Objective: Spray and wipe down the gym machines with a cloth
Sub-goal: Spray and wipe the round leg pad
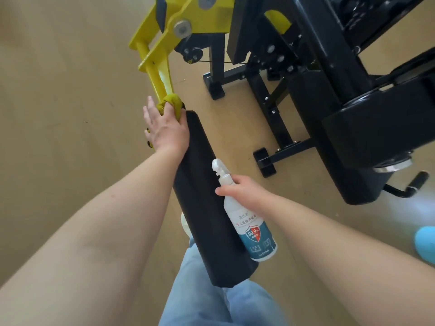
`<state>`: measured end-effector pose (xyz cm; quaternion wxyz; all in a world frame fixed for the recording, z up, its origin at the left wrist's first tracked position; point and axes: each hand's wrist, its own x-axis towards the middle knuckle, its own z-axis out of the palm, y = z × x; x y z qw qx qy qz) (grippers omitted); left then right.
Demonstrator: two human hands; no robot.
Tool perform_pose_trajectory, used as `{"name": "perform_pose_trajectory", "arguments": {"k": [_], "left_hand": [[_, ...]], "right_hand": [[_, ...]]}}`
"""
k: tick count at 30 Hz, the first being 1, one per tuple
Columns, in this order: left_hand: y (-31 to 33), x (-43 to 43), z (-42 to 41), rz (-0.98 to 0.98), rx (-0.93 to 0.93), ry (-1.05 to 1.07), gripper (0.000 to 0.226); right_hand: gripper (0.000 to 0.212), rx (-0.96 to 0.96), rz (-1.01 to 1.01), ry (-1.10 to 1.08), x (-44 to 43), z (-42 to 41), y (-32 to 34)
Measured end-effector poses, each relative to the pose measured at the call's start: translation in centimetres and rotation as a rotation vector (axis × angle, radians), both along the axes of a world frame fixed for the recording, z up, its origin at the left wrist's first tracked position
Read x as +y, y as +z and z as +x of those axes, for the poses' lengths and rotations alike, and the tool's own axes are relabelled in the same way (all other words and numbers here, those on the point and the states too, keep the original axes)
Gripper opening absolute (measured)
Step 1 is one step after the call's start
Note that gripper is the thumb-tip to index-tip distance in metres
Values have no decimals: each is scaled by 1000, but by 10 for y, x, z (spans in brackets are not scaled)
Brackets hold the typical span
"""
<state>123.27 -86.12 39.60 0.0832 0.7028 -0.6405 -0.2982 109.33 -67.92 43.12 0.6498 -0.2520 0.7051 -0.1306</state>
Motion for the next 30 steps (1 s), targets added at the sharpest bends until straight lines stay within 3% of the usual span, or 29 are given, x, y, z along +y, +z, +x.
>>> {"name": "perform_pose_trajectory", "arguments": {"k": [8,15,20,24,30], "left_hand": [[-8,102,15,-95,123,-32,30],[-4,227,24,25,198,-40,14],[-3,305,32,45,216,-71,22],[1,361,38,94,220,-105,26],[27,402,48,228,98,-262,40]], "right_hand": [[16,79,-13,77,36,2,7],[17,95,-16,176,85,0,19],[20,136,-55,285,117,4,30],[34,168,-91,231,147,6,38],[44,188,-90,279,180,12,62]]}}
